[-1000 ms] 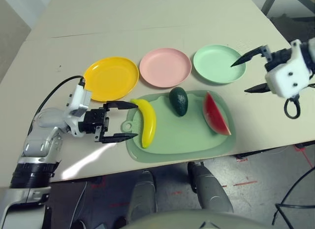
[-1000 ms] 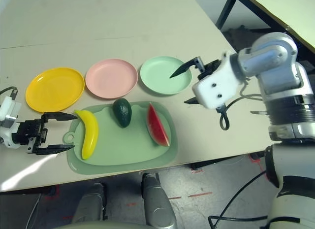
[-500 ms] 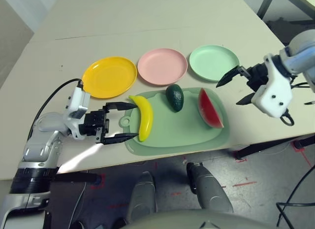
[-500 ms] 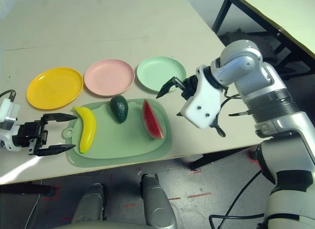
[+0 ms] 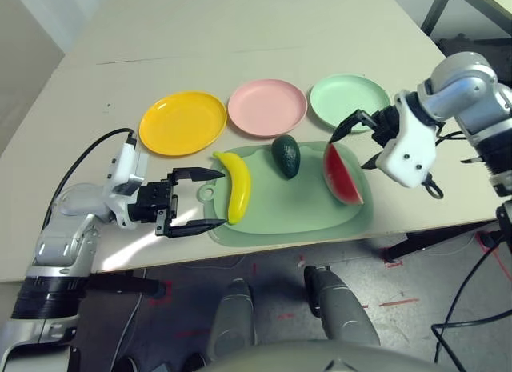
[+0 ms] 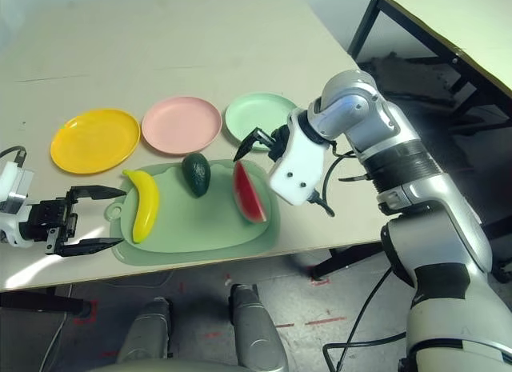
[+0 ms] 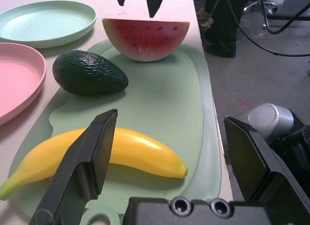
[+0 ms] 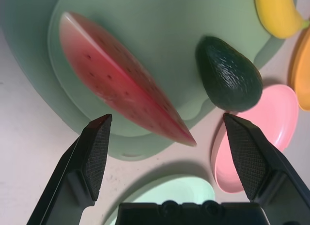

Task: Place the fruits into color-matched plates.

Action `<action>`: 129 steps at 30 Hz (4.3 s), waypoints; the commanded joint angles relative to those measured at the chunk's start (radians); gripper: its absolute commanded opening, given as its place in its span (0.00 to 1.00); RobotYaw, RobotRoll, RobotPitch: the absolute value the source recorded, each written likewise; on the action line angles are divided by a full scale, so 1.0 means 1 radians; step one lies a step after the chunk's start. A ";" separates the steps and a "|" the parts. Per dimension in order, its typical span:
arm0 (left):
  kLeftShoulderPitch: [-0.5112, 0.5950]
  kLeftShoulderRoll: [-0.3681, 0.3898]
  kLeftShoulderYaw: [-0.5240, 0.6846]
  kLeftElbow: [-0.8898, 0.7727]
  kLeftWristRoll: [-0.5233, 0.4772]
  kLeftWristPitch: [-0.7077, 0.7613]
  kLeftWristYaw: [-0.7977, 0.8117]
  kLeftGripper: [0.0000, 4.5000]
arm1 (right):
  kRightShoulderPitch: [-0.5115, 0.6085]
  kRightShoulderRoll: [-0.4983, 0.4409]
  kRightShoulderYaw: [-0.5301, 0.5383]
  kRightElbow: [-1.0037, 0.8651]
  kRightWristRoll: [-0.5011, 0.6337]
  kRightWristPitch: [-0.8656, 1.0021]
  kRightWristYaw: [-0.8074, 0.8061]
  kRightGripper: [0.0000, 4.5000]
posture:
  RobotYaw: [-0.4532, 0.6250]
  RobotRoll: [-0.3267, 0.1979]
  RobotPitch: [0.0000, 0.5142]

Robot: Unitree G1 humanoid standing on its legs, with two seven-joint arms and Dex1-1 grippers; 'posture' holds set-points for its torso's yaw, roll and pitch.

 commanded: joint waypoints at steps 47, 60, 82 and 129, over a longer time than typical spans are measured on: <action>-0.045 -0.001 -0.031 0.052 0.057 -0.088 -0.024 1.00 | 0.109 0.032 0.011 -0.093 -0.086 0.319 0.016 0.33 | 0.36 0.62 0.36; -0.041 -0.018 -0.037 0.053 0.060 -0.098 -0.017 1.00 | 0.080 0.010 0.044 -0.123 -0.036 0.398 0.021 0.15 | 0.37 0.62 0.35; -0.035 -0.009 -0.029 0.052 0.049 -0.092 -0.010 1.00 | 0.101 0.092 0.011 -0.003 -0.178 0.406 -0.054 0.99 | 0.37 0.62 0.34; -0.025 -0.011 -0.036 0.061 0.059 -0.111 -0.003 1.00 | 0.147 0.127 0.017 -0.194 -0.192 0.949 -0.021 0.99 | 0.38 0.62 0.36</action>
